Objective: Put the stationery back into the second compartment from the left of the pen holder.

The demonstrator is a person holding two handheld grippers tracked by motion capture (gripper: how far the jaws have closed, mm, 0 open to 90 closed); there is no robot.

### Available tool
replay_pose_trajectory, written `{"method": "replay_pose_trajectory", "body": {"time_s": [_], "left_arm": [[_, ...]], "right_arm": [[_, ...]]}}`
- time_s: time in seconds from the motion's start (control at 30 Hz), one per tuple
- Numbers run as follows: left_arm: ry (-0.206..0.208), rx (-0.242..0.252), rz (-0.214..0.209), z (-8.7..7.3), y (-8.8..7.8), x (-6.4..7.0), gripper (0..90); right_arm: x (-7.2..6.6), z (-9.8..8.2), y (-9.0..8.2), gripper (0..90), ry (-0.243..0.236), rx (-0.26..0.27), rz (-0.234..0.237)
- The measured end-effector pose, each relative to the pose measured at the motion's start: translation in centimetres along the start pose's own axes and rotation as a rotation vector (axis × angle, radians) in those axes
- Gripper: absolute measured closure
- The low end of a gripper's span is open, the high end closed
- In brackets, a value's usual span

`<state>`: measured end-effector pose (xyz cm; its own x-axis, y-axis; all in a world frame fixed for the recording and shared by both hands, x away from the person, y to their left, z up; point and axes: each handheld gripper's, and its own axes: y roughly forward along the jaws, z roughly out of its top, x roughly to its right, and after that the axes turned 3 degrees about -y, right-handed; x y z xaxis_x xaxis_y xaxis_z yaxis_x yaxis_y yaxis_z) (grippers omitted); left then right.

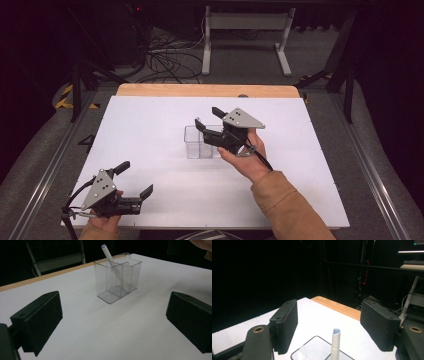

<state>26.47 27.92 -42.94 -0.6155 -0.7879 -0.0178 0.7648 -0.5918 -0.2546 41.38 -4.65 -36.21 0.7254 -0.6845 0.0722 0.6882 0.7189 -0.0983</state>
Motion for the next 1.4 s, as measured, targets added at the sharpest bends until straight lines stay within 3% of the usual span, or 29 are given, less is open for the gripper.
{"method": "replay_pose_trajectory", "body": {"time_s": [0.27, 0.63, 0.8, 0.93, 1.13, 1.4], "left_arm": [[-0.002, 0.001, -0.004, 0.0, 0.2, 0.0, 1.4], [-0.001, 0.002, -0.001, 0.1, 0.2, 0.1, 1.4], [-0.006, 0.004, 0.001, 0.1, 0.1, 0.1, 1.4], [-0.009, 0.006, 0.003, 0.1, 0.1, 0.1, 1.4], [-0.004, 0.004, 0.004, 0.1, 0.1, 0.2, 1.4], [-0.007, 0.004, 0.004, 0.1, 0.1, 0.2, 1.4]], "right_arm": [[0.3, 0.5, -1.3, 26.9, -0.003, 0.010, 0.017], [1.5, 0.9, -5.3, 18.1, -0.028, 0.037, 0.038], [2.2, 0.7, -7.1, 17.6, -0.001, 0.049, 0.041], [2.6, 0.3, -8.5, 17.2, -0.020, 0.068, 0.063], [2.9, -1.0, -10.7, 16.1, 0.010, 0.096, 0.085], [4.2, -3.2, -13.0, 17.4, 0.006, 0.037, 0.095]]}}
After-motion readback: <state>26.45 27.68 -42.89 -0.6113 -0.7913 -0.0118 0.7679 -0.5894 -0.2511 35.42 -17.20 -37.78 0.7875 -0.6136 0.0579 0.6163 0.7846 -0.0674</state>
